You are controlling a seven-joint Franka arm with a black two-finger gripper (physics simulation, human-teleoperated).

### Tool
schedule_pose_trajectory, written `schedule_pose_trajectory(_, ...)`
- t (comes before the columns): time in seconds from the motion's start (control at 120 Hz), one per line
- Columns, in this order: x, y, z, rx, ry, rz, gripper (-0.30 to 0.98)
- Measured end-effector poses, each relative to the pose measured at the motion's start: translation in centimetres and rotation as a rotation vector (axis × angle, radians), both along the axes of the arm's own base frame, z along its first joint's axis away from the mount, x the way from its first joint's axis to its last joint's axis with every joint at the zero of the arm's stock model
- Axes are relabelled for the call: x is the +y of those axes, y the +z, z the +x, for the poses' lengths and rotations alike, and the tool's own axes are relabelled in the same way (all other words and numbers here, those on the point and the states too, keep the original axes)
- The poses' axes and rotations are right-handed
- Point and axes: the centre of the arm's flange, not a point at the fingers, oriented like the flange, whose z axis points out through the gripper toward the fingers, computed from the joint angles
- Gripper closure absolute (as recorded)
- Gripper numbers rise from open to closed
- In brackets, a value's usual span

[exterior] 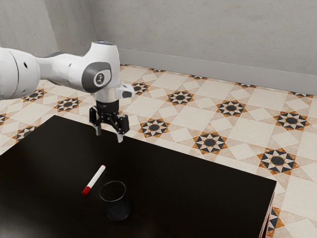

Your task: Put the marker into the pen holder.

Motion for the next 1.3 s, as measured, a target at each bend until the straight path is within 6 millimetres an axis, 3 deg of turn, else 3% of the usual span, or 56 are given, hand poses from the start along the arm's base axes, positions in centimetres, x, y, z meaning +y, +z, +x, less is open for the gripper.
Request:
schedule_pose_trajectory(0.1,0.0,-3.0,-0.7,-0.037,-0.006,-0.003,0.00)
schedule_pose_trajectory(0.217,1.4,-7.0,-3.6,-0.077,-0.006,-0.011,0.00)
schedule_pose_trajectory(0.333,3.8,-8.0,-6.0,-0.130,0.019,-0.013,0.00)
schedule_pose_trajectory(0.467,4.0,-9.3,-7.5,-0.150,0.005,-0.015,0.00)
schedule_pose_trajectory(0.6,4.2,-11.8,-7.4,-0.155,-0.008,-0.010,0.00)
schedule_pose_trajectory(0.775,5.3,-12.6,-7.3,-0.172,0.010,-0.009,0.00)
schedule_pose_trajectory(0.942,5.3,-13.0,-8.3,-0.174,0.014,-0.018,0.00)
schedule_pose_trajectory(1.117,5.2,-13.8,-8.1,-0.171,0.007,-0.016,0.01)
schedule_pose_trajectory(1.3,5.1,-14.0,-8.1,-0.172,0.002,-0.017,0.22)
